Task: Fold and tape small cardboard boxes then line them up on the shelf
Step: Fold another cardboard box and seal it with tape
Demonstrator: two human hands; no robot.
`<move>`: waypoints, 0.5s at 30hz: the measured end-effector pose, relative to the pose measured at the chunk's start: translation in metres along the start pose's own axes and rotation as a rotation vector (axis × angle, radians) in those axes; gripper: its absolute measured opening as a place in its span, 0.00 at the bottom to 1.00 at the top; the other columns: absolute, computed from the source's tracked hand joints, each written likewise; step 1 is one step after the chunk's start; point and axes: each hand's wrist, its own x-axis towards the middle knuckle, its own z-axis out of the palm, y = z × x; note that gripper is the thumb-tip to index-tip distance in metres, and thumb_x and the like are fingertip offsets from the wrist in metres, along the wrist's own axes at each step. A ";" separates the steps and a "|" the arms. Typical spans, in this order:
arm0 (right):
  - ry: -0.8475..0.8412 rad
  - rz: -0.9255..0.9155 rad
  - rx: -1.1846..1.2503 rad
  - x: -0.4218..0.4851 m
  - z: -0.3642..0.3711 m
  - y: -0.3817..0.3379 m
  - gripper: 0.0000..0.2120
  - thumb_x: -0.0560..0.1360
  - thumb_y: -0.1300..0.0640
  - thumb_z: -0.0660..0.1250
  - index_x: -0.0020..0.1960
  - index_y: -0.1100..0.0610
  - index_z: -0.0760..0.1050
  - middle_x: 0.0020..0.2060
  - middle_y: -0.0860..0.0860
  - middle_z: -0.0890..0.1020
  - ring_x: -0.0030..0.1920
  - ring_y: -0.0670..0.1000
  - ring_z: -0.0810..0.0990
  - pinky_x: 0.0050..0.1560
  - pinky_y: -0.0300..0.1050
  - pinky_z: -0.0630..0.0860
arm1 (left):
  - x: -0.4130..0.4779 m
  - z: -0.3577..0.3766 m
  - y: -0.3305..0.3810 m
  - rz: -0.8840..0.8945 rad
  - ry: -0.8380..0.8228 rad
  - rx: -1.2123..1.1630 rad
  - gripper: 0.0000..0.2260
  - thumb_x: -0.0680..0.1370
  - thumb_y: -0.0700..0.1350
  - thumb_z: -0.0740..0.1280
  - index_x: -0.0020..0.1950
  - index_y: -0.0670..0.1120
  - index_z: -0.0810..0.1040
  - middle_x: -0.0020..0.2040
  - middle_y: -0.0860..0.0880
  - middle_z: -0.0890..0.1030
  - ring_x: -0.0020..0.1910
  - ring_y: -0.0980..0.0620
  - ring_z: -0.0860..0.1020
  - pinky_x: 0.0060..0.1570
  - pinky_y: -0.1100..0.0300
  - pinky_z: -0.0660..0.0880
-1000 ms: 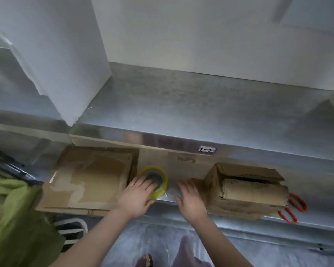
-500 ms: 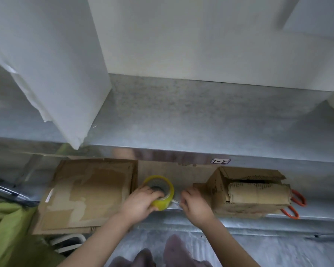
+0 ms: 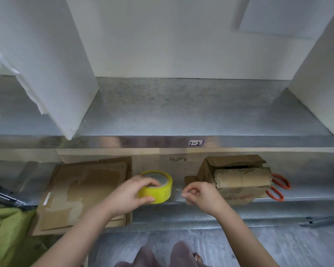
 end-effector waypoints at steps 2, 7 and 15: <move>0.012 0.035 0.049 -0.011 -0.010 -0.004 0.06 0.74 0.50 0.73 0.39 0.49 0.80 0.30 0.47 0.82 0.29 0.38 0.77 0.35 0.30 0.72 | 0.001 -0.006 0.016 -0.004 0.024 -0.046 0.18 0.73 0.48 0.74 0.61 0.57 0.74 0.56 0.61 0.74 0.56 0.63 0.71 0.58 0.72 0.64; 0.006 0.072 0.356 -0.033 -0.042 -0.001 0.05 0.76 0.56 0.71 0.43 0.57 0.79 0.34 0.53 0.84 0.36 0.47 0.84 0.40 0.41 0.80 | 0.011 -0.010 0.065 0.032 0.043 -0.131 0.16 0.75 0.46 0.72 0.58 0.59 0.72 0.57 0.60 0.75 0.57 0.61 0.70 0.57 0.65 0.66; -0.007 0.116 0.549 -0.039 -0.128 0.052 0.03 0.75 0.61 0.71 0.49 0.58 0.81 0.38 0.54 0.86 0.41 0.48 0.85 0.42 0.40 0.81 | 0.053 0.027 0.138 0.047 0.147 0.025 0.24 0.73 0.49 0.74 0.67 0.54 0.71 0.59 0.64 0.70 0.59 0.64 0.66 0.57 0.80 0.55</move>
